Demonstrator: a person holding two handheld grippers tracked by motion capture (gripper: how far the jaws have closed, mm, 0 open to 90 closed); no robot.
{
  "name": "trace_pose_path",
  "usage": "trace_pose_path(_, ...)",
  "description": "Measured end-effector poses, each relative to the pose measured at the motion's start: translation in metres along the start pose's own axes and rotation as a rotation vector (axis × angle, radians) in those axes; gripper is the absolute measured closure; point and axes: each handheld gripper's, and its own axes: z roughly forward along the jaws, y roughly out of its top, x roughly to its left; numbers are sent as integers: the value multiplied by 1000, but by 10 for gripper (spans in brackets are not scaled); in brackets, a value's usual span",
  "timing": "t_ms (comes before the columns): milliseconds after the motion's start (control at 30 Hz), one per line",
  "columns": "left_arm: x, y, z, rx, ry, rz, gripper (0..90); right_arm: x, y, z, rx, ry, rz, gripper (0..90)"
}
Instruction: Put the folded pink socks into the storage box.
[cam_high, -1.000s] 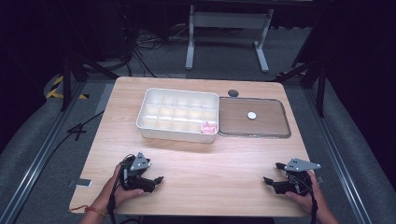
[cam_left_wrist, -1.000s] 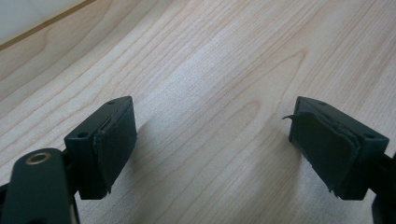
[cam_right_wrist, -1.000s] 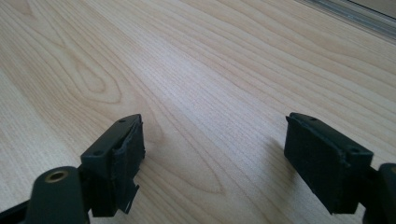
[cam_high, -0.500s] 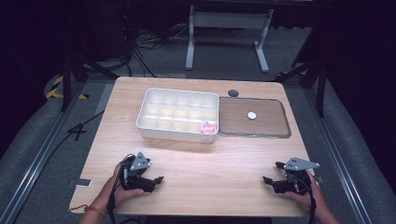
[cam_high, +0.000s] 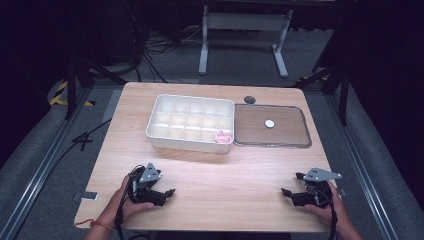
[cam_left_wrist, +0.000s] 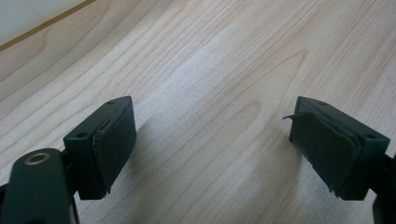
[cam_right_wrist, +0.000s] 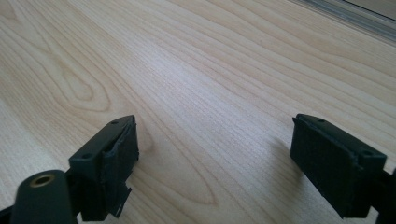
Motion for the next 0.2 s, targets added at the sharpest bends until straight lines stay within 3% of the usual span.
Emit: trace_pose_path(200,-1,0,1,-4,-6,-13,150,0,0,0,0,-2,3,154)
